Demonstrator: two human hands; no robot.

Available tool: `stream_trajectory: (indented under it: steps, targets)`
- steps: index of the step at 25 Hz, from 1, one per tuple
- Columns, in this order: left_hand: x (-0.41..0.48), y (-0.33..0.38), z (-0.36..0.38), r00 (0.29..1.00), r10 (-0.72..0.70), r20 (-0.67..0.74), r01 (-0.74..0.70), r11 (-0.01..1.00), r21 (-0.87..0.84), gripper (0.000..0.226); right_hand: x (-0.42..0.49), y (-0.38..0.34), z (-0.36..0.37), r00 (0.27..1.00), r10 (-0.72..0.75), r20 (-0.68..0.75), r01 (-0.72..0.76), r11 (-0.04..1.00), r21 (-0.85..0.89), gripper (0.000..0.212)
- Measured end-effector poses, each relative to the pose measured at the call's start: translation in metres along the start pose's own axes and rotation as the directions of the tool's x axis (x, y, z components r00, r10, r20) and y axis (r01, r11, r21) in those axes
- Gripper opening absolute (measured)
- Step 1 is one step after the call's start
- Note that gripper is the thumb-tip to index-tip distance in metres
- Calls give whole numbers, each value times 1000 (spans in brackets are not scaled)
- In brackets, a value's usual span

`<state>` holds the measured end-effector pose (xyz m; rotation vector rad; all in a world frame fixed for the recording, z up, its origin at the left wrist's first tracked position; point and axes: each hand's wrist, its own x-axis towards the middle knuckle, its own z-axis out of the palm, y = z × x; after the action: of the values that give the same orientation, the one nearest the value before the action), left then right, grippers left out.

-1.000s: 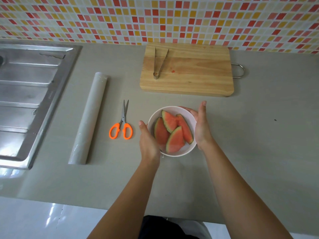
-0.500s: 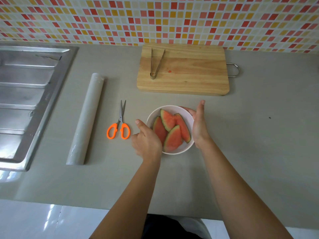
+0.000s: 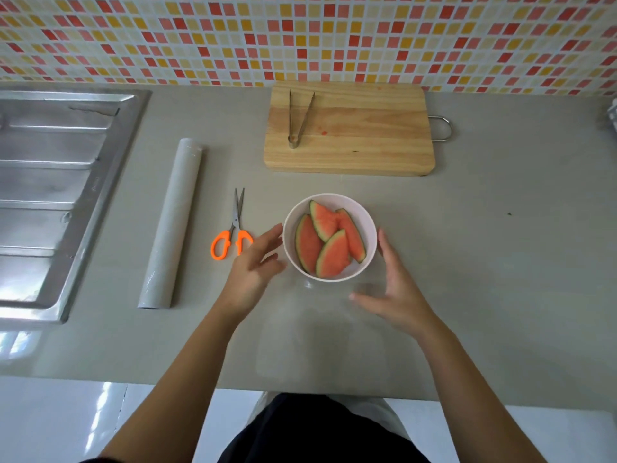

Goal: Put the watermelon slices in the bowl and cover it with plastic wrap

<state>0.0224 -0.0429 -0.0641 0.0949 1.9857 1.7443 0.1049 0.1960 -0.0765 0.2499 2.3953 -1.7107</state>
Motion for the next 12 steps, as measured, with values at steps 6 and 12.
stream_trajectory:
  steps: [6,12]
  targets:
    - [18,11,5,982,136,128,-167,948,273,87,29,-21,2,975,-121,-188,108,991,-77,91]
    - [57,25,8,977,202,72,-214,913,348,88,67,-28,-21,969,-156,-191,138,985,-101,90]
